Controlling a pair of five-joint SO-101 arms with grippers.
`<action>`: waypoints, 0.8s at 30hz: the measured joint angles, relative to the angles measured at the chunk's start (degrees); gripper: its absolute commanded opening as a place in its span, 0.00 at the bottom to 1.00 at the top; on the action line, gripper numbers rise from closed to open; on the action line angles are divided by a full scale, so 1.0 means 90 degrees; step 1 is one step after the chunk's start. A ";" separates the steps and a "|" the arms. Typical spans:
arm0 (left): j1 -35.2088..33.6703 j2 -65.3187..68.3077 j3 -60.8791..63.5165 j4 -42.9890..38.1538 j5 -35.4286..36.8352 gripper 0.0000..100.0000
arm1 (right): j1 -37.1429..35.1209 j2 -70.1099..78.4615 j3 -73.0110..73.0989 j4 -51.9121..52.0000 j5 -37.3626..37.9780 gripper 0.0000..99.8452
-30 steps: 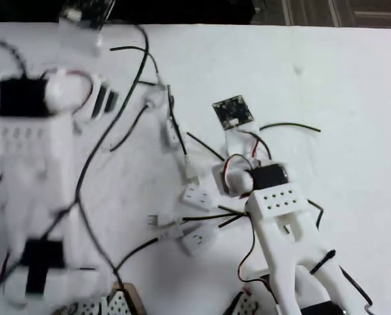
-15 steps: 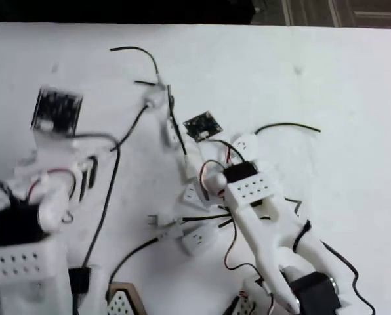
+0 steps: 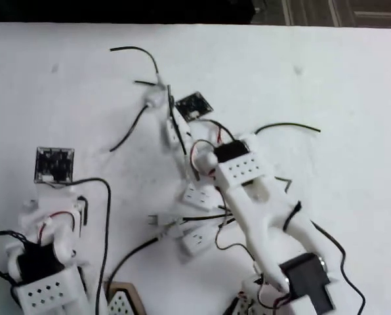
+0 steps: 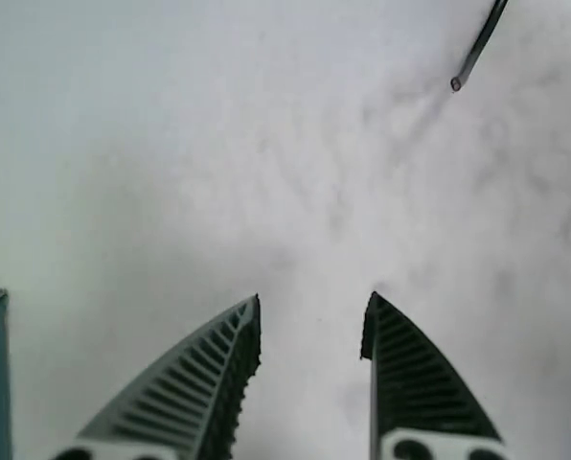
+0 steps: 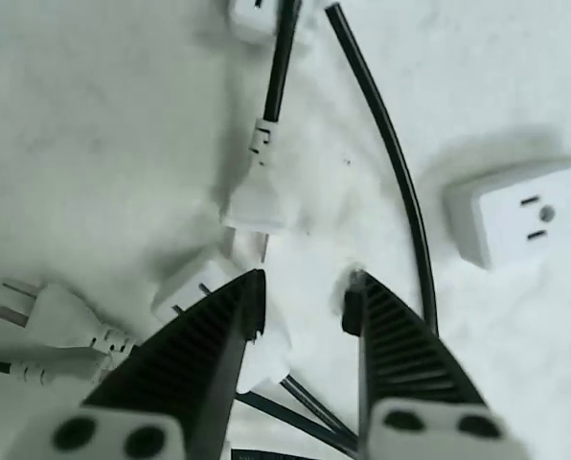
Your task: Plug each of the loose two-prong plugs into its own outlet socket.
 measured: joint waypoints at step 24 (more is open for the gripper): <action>-0.0010 -0.1524 0.1368 -0.0049 -0.0352 0.18 | -0.0176 0.3253 -0.2803 0.0947 0.0000 0.14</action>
